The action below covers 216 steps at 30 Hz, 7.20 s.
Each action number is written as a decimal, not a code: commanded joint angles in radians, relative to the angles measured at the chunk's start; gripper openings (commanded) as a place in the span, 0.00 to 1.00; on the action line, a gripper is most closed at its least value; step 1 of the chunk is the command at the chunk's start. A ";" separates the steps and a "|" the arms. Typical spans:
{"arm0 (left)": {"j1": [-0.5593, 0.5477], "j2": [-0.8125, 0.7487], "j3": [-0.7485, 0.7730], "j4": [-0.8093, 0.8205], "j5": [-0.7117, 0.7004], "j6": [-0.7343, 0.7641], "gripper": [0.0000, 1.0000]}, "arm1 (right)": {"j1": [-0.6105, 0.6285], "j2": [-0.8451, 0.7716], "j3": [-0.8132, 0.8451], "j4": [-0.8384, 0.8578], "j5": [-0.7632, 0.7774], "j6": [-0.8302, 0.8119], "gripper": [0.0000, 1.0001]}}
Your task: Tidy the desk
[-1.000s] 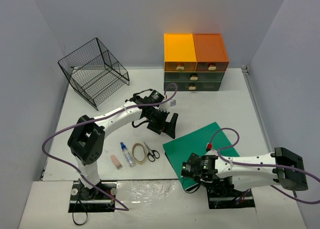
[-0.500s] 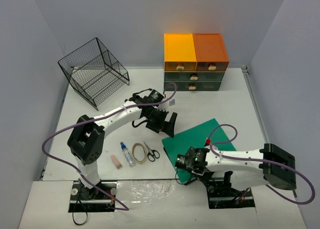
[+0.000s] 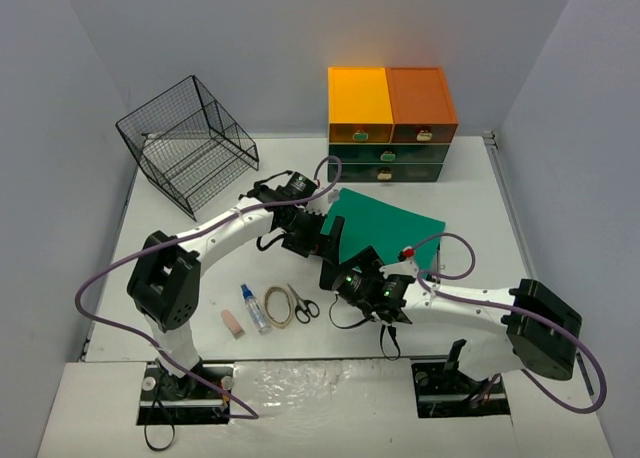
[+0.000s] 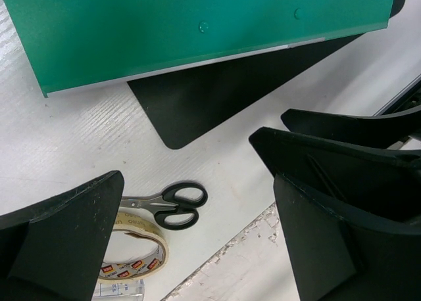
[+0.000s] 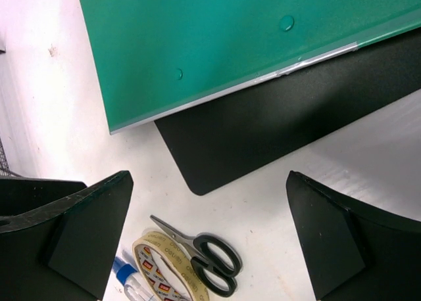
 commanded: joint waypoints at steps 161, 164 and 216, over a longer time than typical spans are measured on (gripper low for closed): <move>0.094 0.558 0.567 -0.331 -0.436 0.073 0.97 | -0.615 -0.330 -0.366 0.194 -0.312 -0.563 1.00; 0.090 0.592 0.603 -0.374 -0.464 0.075 0.97 | -0.614 -0.367 -0.398 0.191 -0.341 -0.521 1.00; 0.085 0.631 0.663 -0.474 -0.516 0.087 0.97 | -0.392 -0.319 -0.180 -0.149 -0.193 -0.424 0.74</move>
